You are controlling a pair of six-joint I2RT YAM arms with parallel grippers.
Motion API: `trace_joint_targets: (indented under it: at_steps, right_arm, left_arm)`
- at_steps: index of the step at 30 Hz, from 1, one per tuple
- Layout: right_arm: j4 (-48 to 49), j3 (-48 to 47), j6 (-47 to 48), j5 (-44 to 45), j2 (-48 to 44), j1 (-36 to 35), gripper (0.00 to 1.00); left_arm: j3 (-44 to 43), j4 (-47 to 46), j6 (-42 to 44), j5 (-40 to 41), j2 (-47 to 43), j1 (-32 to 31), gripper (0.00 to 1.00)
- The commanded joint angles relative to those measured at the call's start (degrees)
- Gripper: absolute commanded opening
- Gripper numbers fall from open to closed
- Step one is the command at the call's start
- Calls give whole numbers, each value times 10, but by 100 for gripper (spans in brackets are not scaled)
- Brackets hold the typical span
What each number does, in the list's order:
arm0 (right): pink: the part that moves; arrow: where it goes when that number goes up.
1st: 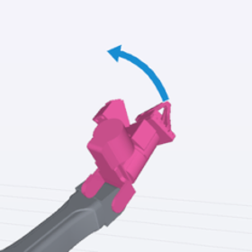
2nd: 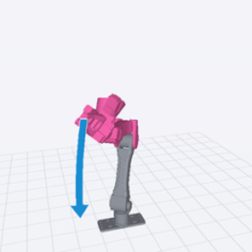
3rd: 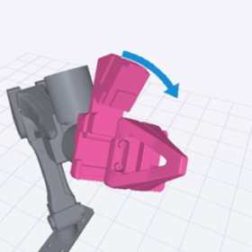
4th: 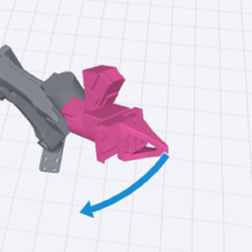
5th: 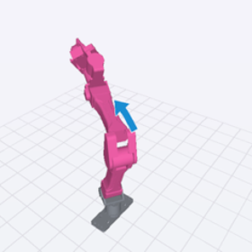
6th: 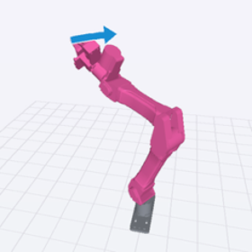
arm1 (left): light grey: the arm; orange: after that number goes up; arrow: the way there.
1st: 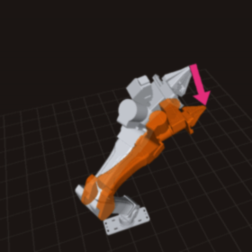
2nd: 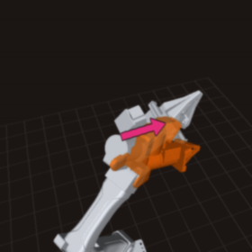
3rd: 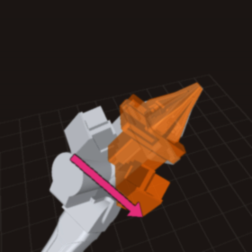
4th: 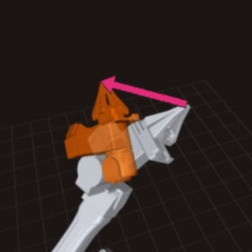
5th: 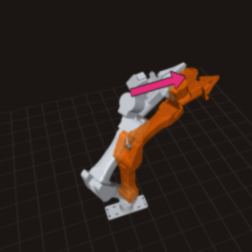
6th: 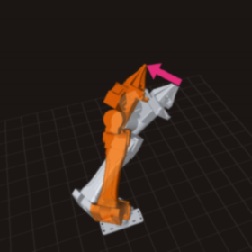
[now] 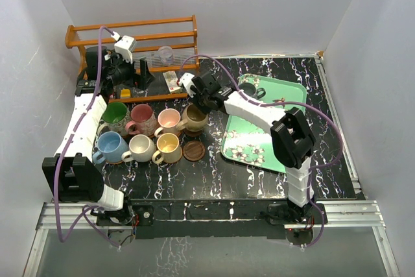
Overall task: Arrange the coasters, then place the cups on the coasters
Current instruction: Place the cup on the coaster.
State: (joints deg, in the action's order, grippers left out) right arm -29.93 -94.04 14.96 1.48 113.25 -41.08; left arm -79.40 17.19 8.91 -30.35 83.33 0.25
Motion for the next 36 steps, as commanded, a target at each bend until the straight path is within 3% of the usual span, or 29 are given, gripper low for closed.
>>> trace_joint_targets:
  at_steps: [1,36]
  right_arm:
    - [35,-47,-1,26,-2,-8,0]
    - [-31,-125,22,31,66,-22,0]
  left_arm:
    - [5,-11,-9,2,-37,4,89]
    - [18,-13,5,0,-44,6,91]
